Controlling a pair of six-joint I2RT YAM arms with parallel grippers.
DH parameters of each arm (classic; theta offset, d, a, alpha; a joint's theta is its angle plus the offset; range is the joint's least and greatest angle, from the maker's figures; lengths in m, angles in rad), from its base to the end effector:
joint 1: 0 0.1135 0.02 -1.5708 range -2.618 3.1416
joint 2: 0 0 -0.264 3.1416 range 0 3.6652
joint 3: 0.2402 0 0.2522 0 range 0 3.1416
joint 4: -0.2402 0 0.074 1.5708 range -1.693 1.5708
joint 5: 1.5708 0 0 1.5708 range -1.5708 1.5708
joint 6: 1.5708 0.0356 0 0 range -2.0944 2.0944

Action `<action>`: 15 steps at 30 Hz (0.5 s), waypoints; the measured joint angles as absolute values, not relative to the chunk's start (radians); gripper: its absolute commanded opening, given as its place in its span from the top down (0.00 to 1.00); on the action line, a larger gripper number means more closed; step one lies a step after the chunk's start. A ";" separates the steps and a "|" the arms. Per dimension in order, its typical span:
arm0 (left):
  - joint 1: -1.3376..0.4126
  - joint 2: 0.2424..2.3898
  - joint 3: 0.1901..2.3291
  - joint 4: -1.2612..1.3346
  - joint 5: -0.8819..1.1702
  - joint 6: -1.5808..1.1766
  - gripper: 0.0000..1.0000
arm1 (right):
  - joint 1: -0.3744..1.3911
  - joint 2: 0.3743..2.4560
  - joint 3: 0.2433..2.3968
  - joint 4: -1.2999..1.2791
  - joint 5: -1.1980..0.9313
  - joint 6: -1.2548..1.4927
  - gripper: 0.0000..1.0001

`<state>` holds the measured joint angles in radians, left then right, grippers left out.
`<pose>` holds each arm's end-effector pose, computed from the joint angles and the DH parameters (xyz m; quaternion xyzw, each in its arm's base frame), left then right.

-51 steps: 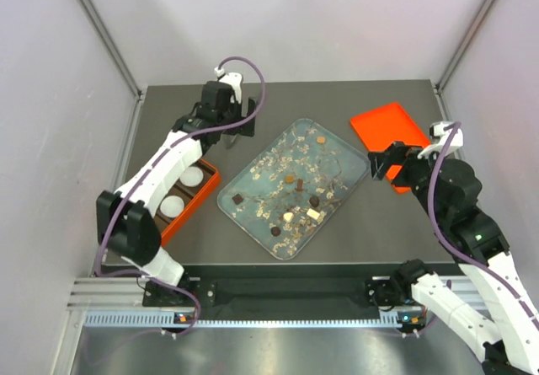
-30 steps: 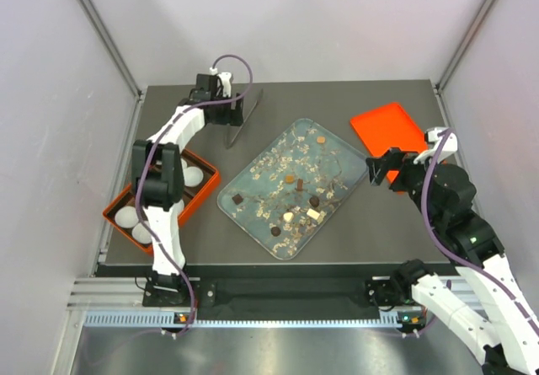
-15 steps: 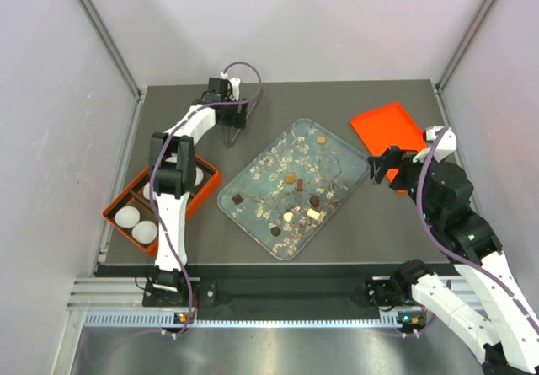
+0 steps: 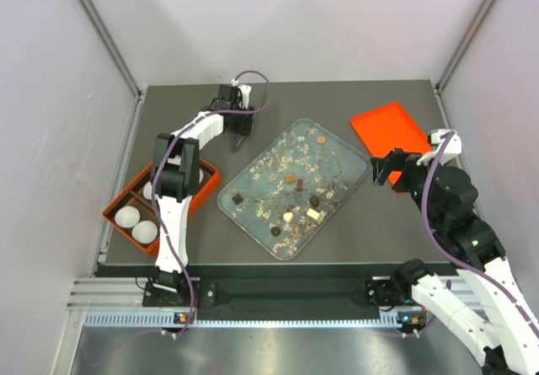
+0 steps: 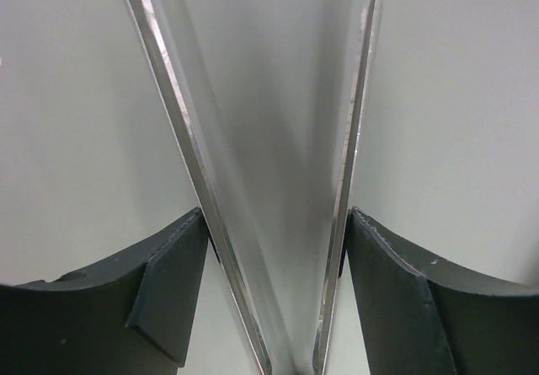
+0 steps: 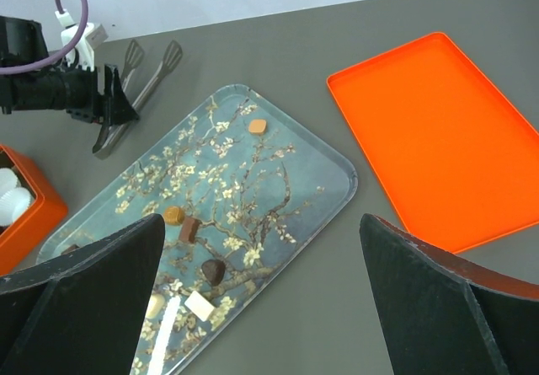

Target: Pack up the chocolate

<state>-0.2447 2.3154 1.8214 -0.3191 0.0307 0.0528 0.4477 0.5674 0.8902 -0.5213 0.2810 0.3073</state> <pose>0.5026 -0.1266 0.1647 0.1433 0.9179 -0.0496 0.3667 0.1095 0.0416 0.3687 0.0348 0.7704 0.1305 0.6231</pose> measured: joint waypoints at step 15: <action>-0.244 2.318 1.834 -0.321 -0.021 0.065 0.01 | 0.448 0.565 0.890 -0.524 0.293 0.307 0.00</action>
